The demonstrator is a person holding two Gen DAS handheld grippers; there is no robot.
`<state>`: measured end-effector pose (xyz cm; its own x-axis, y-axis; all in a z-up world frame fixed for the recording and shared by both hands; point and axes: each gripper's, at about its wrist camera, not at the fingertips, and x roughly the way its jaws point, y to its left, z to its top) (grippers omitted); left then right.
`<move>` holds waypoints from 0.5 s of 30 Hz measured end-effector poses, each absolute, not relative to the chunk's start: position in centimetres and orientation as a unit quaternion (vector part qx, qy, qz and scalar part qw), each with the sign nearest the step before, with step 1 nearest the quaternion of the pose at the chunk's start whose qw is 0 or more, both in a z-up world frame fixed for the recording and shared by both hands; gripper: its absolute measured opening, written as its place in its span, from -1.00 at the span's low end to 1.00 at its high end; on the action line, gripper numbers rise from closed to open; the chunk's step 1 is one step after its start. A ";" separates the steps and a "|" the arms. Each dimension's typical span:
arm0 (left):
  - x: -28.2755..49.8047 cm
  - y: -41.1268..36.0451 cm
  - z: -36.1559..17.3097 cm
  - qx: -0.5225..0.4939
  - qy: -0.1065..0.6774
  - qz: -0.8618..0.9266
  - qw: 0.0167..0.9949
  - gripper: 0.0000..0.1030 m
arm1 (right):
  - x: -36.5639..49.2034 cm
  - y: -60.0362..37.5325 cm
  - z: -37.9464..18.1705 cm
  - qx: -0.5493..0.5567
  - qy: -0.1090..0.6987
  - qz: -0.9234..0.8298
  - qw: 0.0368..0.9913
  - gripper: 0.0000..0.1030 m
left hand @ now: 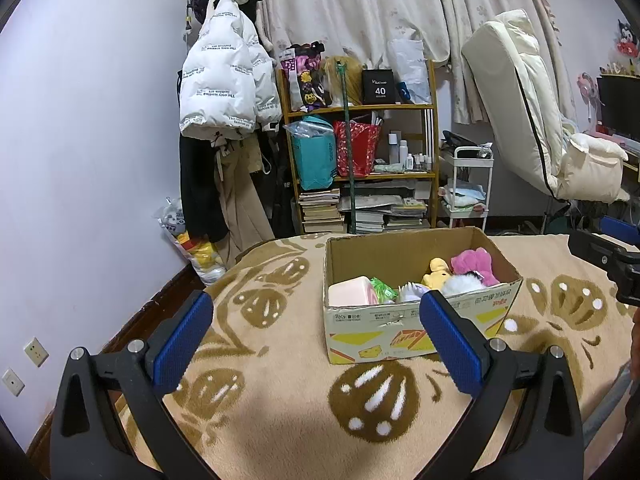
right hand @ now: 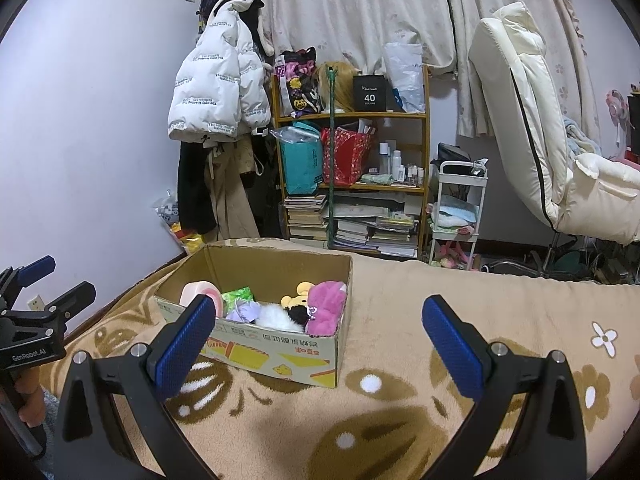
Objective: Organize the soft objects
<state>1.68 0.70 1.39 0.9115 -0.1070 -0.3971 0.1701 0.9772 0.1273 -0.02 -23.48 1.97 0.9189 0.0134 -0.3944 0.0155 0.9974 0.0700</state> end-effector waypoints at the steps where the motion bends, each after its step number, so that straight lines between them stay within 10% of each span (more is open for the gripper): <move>1: 1.7 0.7 1.4 0.080 0.198 -0.072 0.974 0.98 | 0.0 -23.5 2.0 0.036 0.201 0.000 0.979 1.00; 15: 1.6 0.3 1.2 0.083 0.199 -0.073 0.974 0.98 | -0.2 -23.8 1.5 0.040 0.199 -0.004 0.979 1.00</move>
<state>1.57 0.26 1.22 0.9101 -0.1097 -0.3995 0.1754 0.9756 0.1318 -0.23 -23.81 1.45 0.9210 0.0084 -0.3895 0.0236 0.9967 0.0772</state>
